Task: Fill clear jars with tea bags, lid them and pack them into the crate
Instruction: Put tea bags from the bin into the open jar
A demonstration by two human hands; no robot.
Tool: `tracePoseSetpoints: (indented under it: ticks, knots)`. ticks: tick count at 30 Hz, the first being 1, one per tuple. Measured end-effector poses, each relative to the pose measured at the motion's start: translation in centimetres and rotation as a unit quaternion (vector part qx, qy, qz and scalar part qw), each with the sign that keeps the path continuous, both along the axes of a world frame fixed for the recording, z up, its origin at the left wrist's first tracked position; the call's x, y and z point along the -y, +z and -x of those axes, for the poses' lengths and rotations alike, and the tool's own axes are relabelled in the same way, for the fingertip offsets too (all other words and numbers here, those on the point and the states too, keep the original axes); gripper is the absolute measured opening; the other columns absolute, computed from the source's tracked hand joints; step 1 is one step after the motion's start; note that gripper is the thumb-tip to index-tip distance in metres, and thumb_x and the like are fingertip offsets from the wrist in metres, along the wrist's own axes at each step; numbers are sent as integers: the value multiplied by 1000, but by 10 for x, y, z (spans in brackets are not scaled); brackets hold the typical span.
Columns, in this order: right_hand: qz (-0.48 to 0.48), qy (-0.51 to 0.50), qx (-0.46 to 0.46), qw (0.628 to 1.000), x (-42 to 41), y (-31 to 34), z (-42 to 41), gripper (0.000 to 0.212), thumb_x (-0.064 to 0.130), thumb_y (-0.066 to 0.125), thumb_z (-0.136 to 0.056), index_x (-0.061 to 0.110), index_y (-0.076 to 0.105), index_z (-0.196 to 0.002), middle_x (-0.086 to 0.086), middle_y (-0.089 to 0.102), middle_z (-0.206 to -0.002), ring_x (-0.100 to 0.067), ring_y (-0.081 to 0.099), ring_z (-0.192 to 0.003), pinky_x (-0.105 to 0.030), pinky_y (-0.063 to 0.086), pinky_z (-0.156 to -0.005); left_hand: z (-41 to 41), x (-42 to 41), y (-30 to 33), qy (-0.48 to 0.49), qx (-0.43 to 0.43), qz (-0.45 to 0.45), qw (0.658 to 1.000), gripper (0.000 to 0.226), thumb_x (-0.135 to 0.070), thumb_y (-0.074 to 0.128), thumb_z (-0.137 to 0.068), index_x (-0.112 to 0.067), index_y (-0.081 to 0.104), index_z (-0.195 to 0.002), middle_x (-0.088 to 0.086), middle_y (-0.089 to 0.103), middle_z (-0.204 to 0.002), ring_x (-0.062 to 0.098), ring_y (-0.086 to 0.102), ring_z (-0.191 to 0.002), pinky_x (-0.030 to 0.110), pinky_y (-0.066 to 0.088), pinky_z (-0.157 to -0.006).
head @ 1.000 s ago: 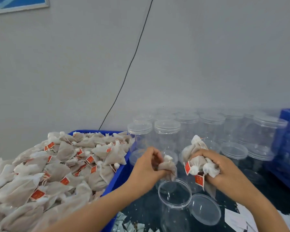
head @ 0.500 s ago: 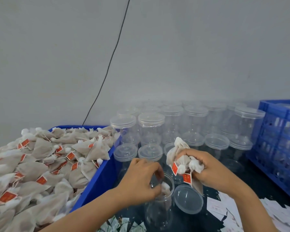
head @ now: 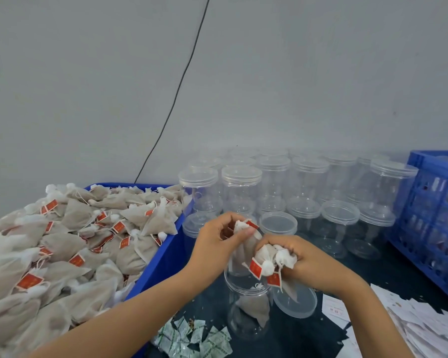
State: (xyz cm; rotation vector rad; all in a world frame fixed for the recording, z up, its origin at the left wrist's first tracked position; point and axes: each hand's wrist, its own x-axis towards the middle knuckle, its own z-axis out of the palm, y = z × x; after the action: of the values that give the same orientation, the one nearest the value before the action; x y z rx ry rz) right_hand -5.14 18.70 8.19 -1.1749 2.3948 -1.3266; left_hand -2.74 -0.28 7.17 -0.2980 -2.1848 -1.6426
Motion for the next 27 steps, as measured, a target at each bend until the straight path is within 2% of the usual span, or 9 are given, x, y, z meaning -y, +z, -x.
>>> tracePoseSetpoints:
  ticks: [7, 11, 15, 17, 19, 21, 22, 24, 27]
  knots:
    - [100, -146, 9, 984, -9, -1, 11, 23, 7, 69, -84, 29, 70, -87, 10, 70, -84, -9, 65, -80, -27, 49, -76, 1, 5, 0, -5, 3, -10, 1000, 21, -32, 68, -79, -17, 65, -93, -6, 74, -86, 9, 70, -83, 22, 56, -76]
    - [133, -155, 57, 977, -13, 0, 12, 28, 9, 70, -83, 38, 72, -83, 9, 72, -82, -10, 67, -76, -26, 52, -70, 0, 11, -3, -56, -20, 209, 976, 15, -30, 66, -88, -18, 67, -97, -5, 71, -87, 13, 65, -82, 30, 54, -77]
    - [147, -162, 96, 971, -12, 0, 13, 19, 6, 71, -81, 25, 73, -85, 2, 73, -84, -17, 69, -81, -32, 57, -70, -1, 16, -8, -47, -47, 458, 886, 24, -47, 61, -89, -26, 70, -96, -11, 67, -90, 5, 53, -86, 26, 40, -84]
    - [148, -186, 108, 965, -9, -1, 14, 16, 7, 73, -80, 20, 70, -88, 1, 72, -87, -21, 68, -84, -41, 58, -76, -2, 14, -12, -48, -53, 501, 862, 25, -45, 54, -94, -27, 70, -101, -11, 67, -96, 6, 51, -91, 25, 36, -87]
    - [140, -210, 111, 961, -7, -1, 14, 20, 9, 74, -80, 19, 64, -95, 1, 71, -91, -21, 67, -87, -43, 56, -82, -3, 11, -13, -25, -50, 407, 912, 20, -31, 51, -99, -25, 67, -108, -10, 68, -101, 4, 56, -94, 22, 43, -88]
    - [131, -231, 105, 958, -4, -2, 12, 25, 11, 73, -81, 20, 58, -98, -1, 68, -96, -19, 66, -88, -41, 54, -83, -4, 9, -7, -9, -19, 221, 975, 18, -28, 50, -99, -29, 62, -112, -11, 67, -103, 3, 60, -95, 18, 49, -85]
    - [130, -237, 102, 957, -2, -2, 11, 25, 12, 73, -81, 20, 56, -97, -2, 67, -96, -19, 65, -87, -41, 53, -83, -4, 9, -4, -31, 2, 131, 991, 19, -33, 52, -96, -31, 60, -113, -10, 66, -104, 4, 60, -96, 19, 50, -86]
    - [135, -229, 99, 959, 3, -2, 8, 22, 13, 72, -81, 19, 57, -96, -5, 67, -97, -22, 65, -87, -44, 53, -85, -3, 8, -1, -81, 25, 54, 995, 32, -43, 55, -86, -37, 57, -117, -9, 63, -111, 9, 60, -99, 22, 51, -90]
    - [133, -184, 104, 968, 13, 0, 2, 19, 13, 76, -78, 16, 63, -91, -6, 69, -91, -27, 66, -84, -48, 52, -85, -5, 4, -2, -119, 30, 58, 991, 41, -40, 65, -80, -36, 58, -120, -9, 62, -115, 11, 61, -102, 31, 53, -92]
